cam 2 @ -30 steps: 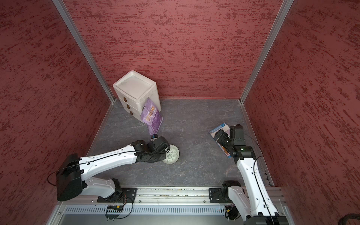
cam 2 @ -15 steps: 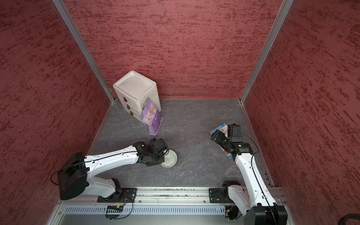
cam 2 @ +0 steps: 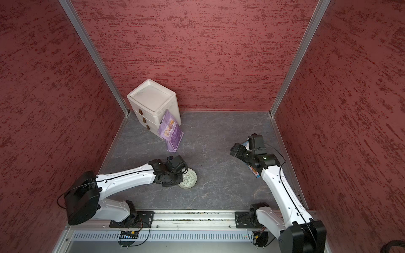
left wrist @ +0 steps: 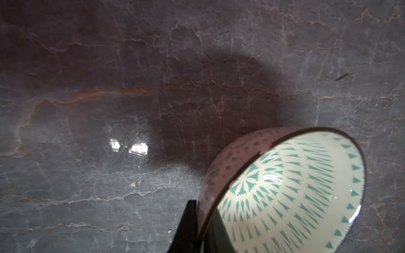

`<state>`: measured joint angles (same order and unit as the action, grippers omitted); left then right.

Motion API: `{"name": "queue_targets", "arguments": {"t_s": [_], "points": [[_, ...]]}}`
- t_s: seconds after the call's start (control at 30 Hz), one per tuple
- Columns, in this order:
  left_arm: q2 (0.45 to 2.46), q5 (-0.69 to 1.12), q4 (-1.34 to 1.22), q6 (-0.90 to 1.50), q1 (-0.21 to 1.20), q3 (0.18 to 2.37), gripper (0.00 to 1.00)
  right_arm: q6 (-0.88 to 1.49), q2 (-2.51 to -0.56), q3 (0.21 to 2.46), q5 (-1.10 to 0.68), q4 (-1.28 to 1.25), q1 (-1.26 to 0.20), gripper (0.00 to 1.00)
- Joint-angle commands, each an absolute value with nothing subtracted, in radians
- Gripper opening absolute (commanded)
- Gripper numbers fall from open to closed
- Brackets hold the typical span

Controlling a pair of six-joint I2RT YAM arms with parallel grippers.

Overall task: Pour the oats into the breakfast bowl
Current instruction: Place the bowl at the center of the board.

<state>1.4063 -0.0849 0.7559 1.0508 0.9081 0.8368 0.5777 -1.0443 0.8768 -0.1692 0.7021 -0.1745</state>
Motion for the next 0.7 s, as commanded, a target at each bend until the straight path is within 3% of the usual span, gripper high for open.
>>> {"name": "queue_targets", "arguments": {"t_s": [0.0, 0.13, 0.23, 0.43, 0.67], "points": [[1.382, -0.113, 0.739, 1.036, 0.897, 0.828, 0.32, 0.59, -1.063, 0.924, -0.134, 0.704, -0.218, 0.99], [1.343, -0.11, 0.74, 1.01, 0.871, 0.818, 0.64, 0.588, -1.12, 0.993, -0.114, 0.684, -0.287, 0.98], [1.264, -0.111, 0.773, 0.976, 0.827, 0.835, 0.76, 0.554, -1.218, 1.128, -0.1, 0.705, -0.343, 0.99], [0.999, -0.231, 0.899, 0.979, 0.769, 0.873, 0.83, 0.484, -1.475, 1.467, -0.084, 0.721, -0.519, 0.99], [0.727, -0.313, 0.982, 1.106, 0.676, 0.725, 0.84, 0.42, -1.843, 1.908, -0.05, 0.799, -0.691, 0.99]]}}
